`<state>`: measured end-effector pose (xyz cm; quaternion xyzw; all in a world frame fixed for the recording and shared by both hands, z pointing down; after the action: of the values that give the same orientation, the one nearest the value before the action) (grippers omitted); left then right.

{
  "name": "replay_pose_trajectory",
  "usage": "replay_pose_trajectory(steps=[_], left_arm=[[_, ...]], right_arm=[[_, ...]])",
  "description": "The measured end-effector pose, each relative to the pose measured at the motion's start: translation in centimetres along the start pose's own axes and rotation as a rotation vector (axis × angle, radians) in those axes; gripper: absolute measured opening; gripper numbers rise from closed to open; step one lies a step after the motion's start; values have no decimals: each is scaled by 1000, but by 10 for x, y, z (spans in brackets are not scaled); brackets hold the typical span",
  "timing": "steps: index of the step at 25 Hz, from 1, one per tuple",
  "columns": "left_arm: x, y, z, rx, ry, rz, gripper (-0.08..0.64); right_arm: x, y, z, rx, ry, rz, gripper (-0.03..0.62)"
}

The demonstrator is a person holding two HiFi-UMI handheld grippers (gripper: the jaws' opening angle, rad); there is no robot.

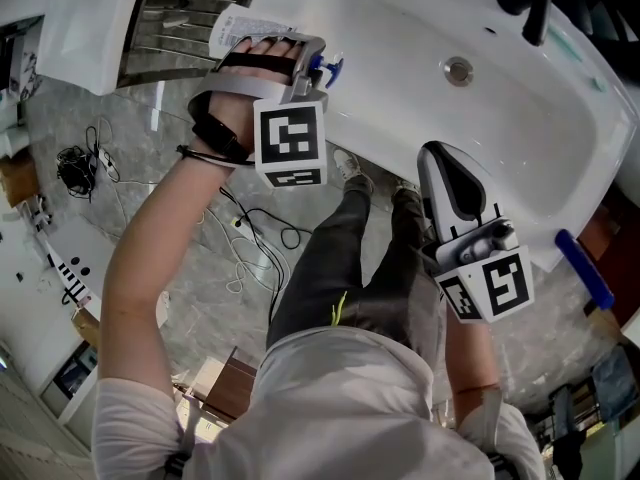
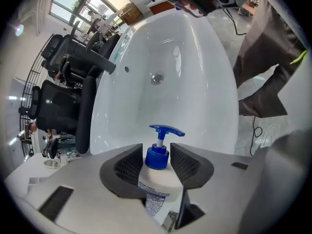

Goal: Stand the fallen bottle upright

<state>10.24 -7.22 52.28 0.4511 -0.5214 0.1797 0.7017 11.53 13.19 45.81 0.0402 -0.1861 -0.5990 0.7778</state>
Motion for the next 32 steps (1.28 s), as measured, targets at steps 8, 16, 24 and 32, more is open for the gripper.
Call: replay_pose_trajectory(steps=[8,16,24,32], left_arm=[[2,-1,0,-11,2,-14,160],[1,-5,-1,-25,19,-31,152],[-12,-12,-1,-45,65,-62,147],[-38,-22,-2,-67,132,-82,144]], right_arm=[[0,0,0,-2,0,-6,40],[-1,0,-2,-8,-7,-8,40],[4,-4,-17,-36,0,-19,39],[8,-20,-40,-62,-4,-37,39]])
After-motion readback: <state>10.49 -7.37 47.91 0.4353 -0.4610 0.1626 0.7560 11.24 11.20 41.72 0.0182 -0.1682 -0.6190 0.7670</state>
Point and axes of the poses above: the fingertips, and each gripper's own axes: x forward along the fingers, y to its right, z out of its underside, the point moved 6 cm from there along -x, backward along the fingers, and after that the axes turned 15 degrees about -x, right-handed, at the moved point
